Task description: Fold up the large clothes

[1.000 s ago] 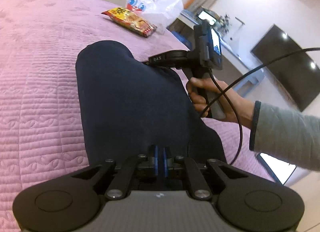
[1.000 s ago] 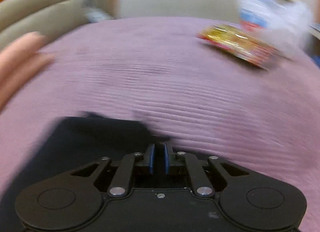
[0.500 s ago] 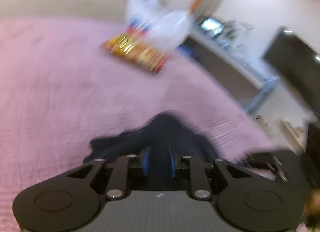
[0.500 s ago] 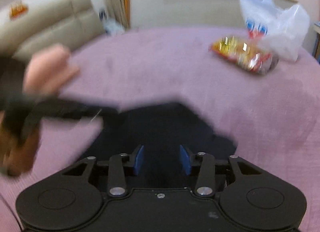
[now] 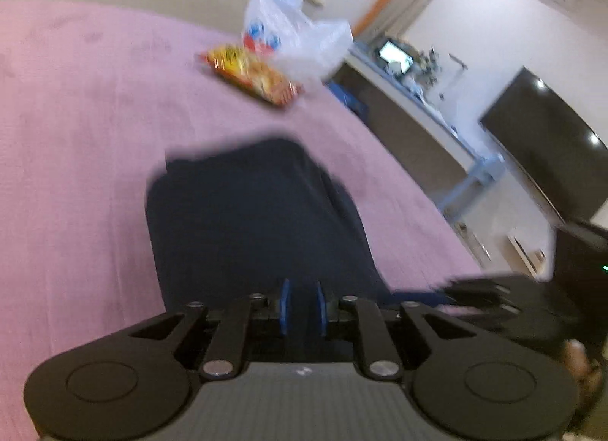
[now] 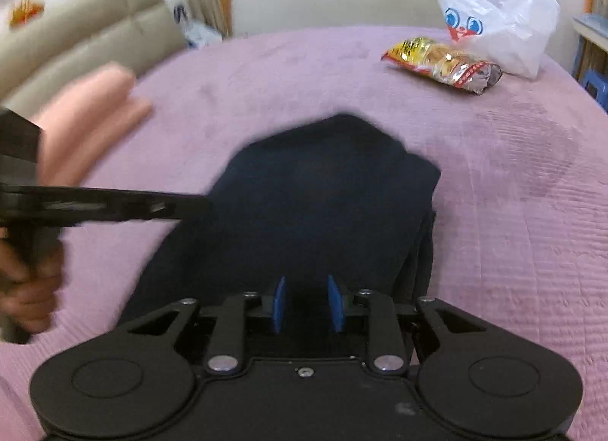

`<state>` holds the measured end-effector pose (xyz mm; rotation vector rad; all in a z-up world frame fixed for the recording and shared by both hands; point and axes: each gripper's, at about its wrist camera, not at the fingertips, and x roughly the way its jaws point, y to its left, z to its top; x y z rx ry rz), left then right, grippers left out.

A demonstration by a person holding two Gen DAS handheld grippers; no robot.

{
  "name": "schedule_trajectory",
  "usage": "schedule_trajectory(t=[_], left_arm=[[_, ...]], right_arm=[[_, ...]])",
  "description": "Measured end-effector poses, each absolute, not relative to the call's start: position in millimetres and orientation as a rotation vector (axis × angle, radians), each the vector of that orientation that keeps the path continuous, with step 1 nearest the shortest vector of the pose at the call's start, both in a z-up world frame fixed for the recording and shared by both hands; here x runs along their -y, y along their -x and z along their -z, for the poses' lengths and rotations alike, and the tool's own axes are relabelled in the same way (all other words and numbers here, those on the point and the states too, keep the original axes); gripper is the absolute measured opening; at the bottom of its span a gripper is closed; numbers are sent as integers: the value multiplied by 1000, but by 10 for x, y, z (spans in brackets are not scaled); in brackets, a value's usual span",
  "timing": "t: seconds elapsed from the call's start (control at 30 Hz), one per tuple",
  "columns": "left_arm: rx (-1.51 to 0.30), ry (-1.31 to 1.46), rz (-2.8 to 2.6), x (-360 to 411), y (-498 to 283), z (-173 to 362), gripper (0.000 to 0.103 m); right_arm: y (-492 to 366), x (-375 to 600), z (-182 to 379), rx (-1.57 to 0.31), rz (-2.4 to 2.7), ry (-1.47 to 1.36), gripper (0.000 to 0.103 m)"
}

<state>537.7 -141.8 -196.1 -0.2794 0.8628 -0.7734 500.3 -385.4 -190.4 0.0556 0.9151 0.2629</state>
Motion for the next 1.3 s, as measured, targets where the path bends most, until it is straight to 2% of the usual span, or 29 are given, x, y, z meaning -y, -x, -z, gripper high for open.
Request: schedule_trajectory(t=[0.03, 0.07, 0.17, 0.23, 0.27, 0.33, 0.43, 0.5, 0.57, 0.6, 0.73, 0.77, 0.83, 0.87, 0.9, 0.93, 1.03, 1.1, 1.3], left_arm=[[-876, 278, 774, 1401, -5262, 2041, 14], [-899, 286, 772, 1382, -5165, 2114, 13], [-933, 288, 782, 1301, -4851, 2195, 11], [-913, 268, 767, 1208, -4664, 2138, 11], [-914, 286, 767, 1149, -4607, 2116, 11], [-936, 314, 764, 1093, -4570, 2129, 11], [-1027, 293, 765, 1098, -4522, 2309, 9], [-1123, 232, 702, 1126, -4469, 2461, 12], [-1122, 162, 688, 1078, -4389, 2457, 12], [-1112, 177, 694, 1018, -4366, 2415, 13], [-1087, 214, 696, 794, -4368, 2184, 21], [-1075, 195, 685, 765, -4380, 2103, 23], [-1045, 187, 671, 717, -4430, 1944, 30], [-1028, 202, 672, 695, -4465, 1873, 32], [-1012, 223, 673, 696, -4534, 1817, 42], [-994, 242, 671, 696, -4601, 1780, 53], [-928, 267, 678, 810, -4876, 1675, 63], [-907, 243, 685, 942, -5073, 1660, 67], [-913, 254, 715, 1238, -5491, 1732, 67]], right_arm=[[-4970, 3834, 2066, -964, -246, -56, 29], [-4925, 3845, 2188, -990, -232, -74, 22], [-4747, 3866, 2243, -1022, -221, -90, 18], [-4588, 3847, 2171, -1056, -208, -81, 18], [-4498, 3828, 2124, -1049, -216, -69, 22], [-4366, 3778, 2030, -1021, -218, -39, 24], [-4284, 3791, 2202, -1098, -182, -52, 23], [-4202, 3863, 2311, -1116, -172, -103, 21], [-4152, 3888, 2276, -1142, -179, -117, 21], [-4117, 3924, 2272, -1151, -181, -129, 26], [-3953, 4122, 2127, -1137, -171, -182, 31], [-3944, 4178, 2042, -1116, -160, -199, 36], [-4000, 4279, 1887, -1051, -140, -233, 57], [-4055, 4327, 1810, -1007, -127, -251, 76], [-4114, 4368, 1758, -963, -117, -272, 81], [-4206, 4410, 1722, -924, -114, -302, 80], [-4555, 4528, 1774, -899, -112, -405, 81], [-4744, 4592, 1876, -895, -69, -469, 81], [-4946, 4728, 2006, -876, -85, -571, 81]])
